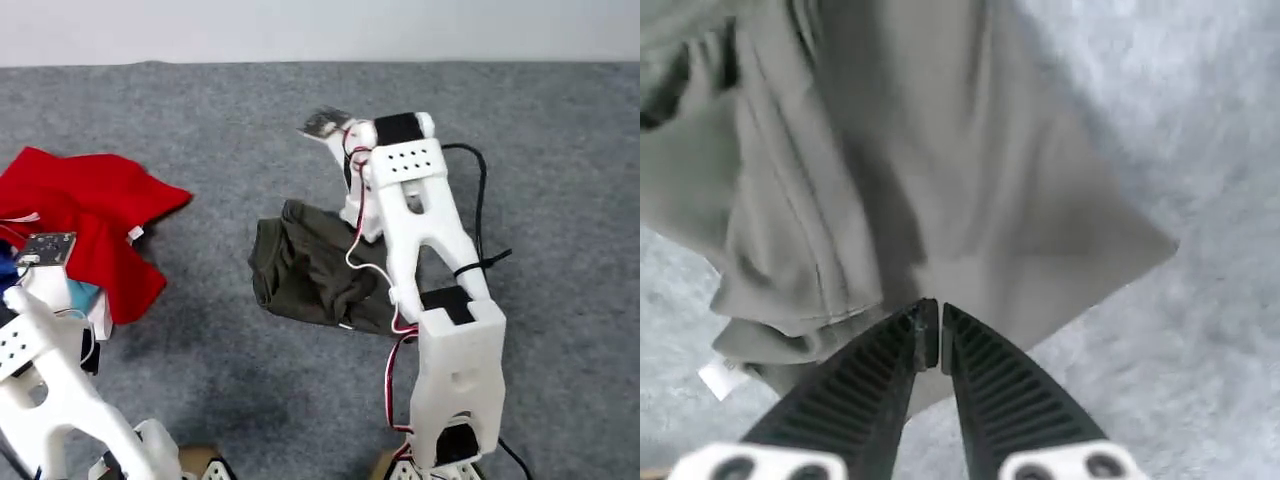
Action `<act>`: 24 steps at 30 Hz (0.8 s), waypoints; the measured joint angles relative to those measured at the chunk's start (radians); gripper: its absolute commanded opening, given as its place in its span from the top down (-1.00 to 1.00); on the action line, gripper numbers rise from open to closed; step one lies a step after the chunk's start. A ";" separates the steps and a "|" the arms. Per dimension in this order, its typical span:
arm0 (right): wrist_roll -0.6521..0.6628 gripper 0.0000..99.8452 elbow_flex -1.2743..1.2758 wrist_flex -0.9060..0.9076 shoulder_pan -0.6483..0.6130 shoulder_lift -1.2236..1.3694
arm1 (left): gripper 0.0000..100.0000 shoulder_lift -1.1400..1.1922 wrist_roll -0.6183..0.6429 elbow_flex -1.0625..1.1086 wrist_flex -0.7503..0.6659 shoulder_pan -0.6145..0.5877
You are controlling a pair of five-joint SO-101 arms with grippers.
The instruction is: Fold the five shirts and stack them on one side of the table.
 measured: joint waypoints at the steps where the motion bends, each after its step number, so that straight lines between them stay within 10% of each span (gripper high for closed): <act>1: 0.000 0.98 0.018 0.000 -0.002 0.000 | 0.99 0.000 0.000 0.000 0.000 0.000; 24: 0.000 0.98 0.083 0.000 -0.483 0.012 | 0.99 0.000 0.000 0.000 0.000 0.000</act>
